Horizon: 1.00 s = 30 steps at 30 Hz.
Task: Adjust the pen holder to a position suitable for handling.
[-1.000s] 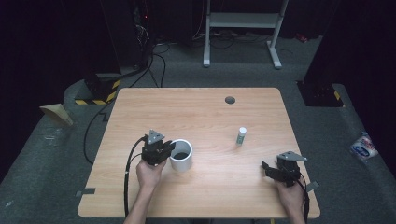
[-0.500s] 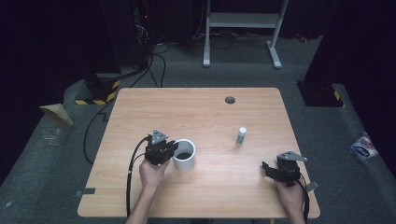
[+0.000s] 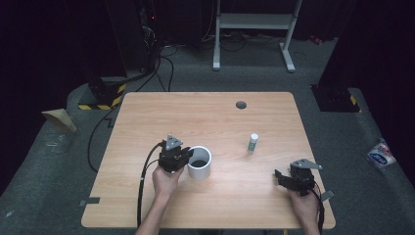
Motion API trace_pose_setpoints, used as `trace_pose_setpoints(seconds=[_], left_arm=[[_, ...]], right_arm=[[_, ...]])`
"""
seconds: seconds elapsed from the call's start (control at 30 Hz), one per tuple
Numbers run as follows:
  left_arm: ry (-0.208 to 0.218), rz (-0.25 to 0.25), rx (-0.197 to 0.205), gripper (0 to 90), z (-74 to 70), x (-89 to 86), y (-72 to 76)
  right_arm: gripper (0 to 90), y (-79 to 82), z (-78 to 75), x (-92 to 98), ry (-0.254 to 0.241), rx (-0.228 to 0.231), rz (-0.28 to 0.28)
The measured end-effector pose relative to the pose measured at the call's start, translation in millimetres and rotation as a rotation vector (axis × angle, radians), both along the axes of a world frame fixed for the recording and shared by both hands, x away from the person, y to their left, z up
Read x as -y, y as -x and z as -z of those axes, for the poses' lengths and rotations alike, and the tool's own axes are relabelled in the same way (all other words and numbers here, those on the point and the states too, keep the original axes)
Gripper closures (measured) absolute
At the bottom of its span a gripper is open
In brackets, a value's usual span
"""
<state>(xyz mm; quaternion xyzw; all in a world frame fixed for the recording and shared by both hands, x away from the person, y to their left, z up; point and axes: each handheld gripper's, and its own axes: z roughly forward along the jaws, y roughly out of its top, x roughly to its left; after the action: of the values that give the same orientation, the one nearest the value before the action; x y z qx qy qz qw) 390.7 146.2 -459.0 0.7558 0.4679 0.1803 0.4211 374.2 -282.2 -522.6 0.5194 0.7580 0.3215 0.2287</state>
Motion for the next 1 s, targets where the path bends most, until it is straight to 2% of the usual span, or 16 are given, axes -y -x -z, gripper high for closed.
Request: trace_pose_setpoints(seconds=[0.23,0.63,1.0], left_arm=[[0.019,0.022,0.005,79.9,-1.3,9.6,-1.9],[0.003,0.071,0.006,80.6,-3.8,31.4,-7.5],[0.026,0.091,-0.002,80.3,-2.8,44.7,-10.2]], right_arm=[[31.5,0.0,0.0,0.0,0.000,0.000,0.000],[31.5,0.0,0.0,0.1,0.000,0.000,0.000],[31.4,0.1,-0.1,0.1,-0.002,-0.002,0.001]])
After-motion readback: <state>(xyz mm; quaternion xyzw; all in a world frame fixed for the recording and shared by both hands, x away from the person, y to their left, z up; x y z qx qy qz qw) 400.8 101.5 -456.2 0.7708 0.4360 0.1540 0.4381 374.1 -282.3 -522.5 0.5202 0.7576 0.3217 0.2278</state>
